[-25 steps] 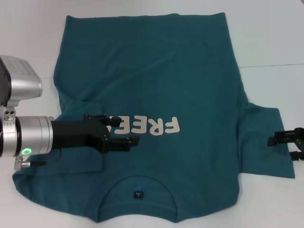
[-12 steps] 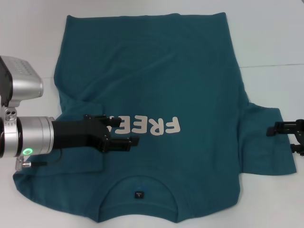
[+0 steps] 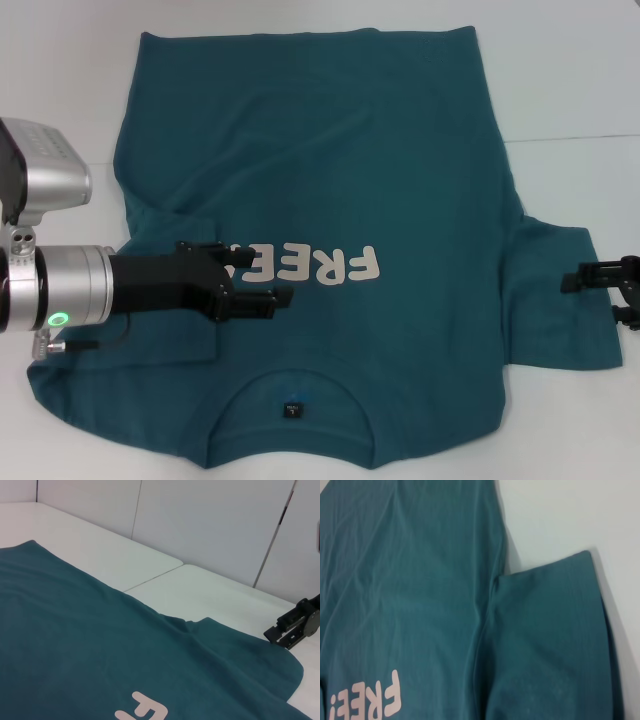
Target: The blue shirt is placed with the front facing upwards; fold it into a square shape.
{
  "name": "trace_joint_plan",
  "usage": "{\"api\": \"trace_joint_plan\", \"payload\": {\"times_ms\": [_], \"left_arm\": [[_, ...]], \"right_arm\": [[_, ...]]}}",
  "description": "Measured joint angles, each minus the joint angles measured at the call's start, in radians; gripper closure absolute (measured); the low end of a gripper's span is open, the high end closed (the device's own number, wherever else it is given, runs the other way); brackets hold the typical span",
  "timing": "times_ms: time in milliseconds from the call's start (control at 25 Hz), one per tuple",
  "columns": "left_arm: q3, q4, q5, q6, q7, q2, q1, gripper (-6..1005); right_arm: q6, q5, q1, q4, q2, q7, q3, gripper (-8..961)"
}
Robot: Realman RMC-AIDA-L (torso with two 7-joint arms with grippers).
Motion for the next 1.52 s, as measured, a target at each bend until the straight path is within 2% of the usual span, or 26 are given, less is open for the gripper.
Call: {"api": "trace_joint_plan", "payload": {"times_ms": [160,480,720,1040,1280,1520], "left_arm": [[0.0,0.0,0.0,0.0,0.0,0.0,-0.001,151],[0.0,0.0,0.0,0.0,0.0,0.0,-0.003,151],[0.0,0.0,0.0,-0.007,0.0,0.0,-0.005,151],[0.0,0.0,0.0,-0.017,-0.003,0.0,-0.005,151],[0.0,0.0,0.0,-0.029,-0.006,0.0,-0.005,151],[0.0,0.0,0.0,-0.038,-0.008,0.002,-0.007,151]], "right_arm": [[-0.001,0.0,0.003,-0.001,0.004,0.003,0.0,48],[-0.01,-0.001,0.005,-0.01,0.006,-0.012,-0.04,377],[-0.037,-0.001,0.015,-0.017,-0.001,-0.024,-0.058,629],[-0.088,-0.024,0.019,-0.099,-0.005,-0.015,-0.064,950],[-0.105,-0.028,0.036,-0.106,-0.006,-0.015,-0.07,950],[-0.152,-0.04,0.079,-0.159,-0.007,0.007,-0.13,950]]}}
